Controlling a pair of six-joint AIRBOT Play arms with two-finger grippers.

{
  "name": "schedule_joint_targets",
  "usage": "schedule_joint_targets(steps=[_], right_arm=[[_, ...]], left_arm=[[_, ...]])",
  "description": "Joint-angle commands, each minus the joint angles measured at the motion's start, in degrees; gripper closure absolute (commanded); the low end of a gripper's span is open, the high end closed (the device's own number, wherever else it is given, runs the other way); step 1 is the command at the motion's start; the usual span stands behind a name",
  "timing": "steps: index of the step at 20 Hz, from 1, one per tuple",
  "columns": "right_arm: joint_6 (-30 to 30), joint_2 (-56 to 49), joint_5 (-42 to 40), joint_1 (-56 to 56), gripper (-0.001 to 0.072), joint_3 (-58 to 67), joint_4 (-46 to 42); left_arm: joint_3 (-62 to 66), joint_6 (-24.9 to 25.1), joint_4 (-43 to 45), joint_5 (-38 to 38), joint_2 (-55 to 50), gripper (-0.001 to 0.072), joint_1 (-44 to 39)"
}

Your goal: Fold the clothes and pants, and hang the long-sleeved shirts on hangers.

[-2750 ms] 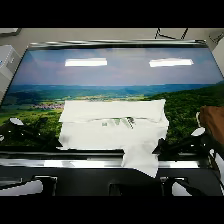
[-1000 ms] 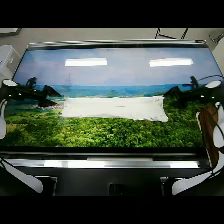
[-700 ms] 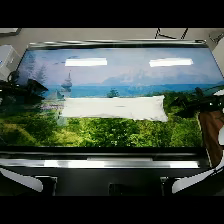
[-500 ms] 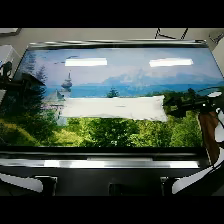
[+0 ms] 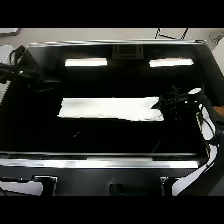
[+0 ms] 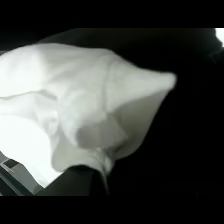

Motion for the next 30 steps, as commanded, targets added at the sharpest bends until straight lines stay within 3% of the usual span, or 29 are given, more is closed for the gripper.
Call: schedule_joint_targets(steps=[1,2,5,8,14,18,20,23,25,27,30], right_arm=[[-0.3,3.2,2.4,1.9,0.0672,0.2,2.9],[0.0,5.2,3.4,1.9,0.0672,0.2,3.3],[2.9,12.8,6.8,1.9,0.0672,0.2,3.5],[6.7,20.7,9.5,3.0,0.0672,0.2,3.3],[13.2,32.3,10.7,9.6,0.0671,0.2,3.2],[16.6,39.5,11.7,11.5,0.0671,0.2,3.1],[17.4,42.4,11.4,11.5,0.0671,0.2,2.3],[19.3,43.7,12.2,11.5,0.0670,0.2,-1.0],[20.4,43.1,11.0,11.5,0.0670,0.2,-2.5],[20.3,41.5,7.7,11.5,0.0670,0.2,-1.2],[18.7,37.2,3.5,13.9,0.0670,0.2,2.5]], left_arm=[[-0.3,2.6,1.6,6.8,0.3,0.0428,-8.0],[-1.4,5.0,1.6,10.7,0.2,0.0606,-11.1],[-7.1,7.9,2.5,22.5,-1.6,0.0684,-20.6],[-12.8,0.5,2.4,29.6,-7.6,0.0683,-29.2],[-13.5,0.2,-4.7,34.7,-18.7,0.0683,-40.5],[-13.5,0.2,-19.0,40.3,-22.3,0.0685,-44.9],[-13.4,1.9,-27.6,41.0,-23.8,0.0685,-48.7],[-13.3,6.8,-42.1,50.9,-24.3,0.0685,-55.1],[-13.2,9.9,-47.1,56.7,-24.3,0.0685,-56.9],[-13.3,11.1,-44.5,55.2,-24.3,0.0689,-55.1],[-13.3,9.2,-27.7,49.0,-20.7,0.0691,-46.6]])
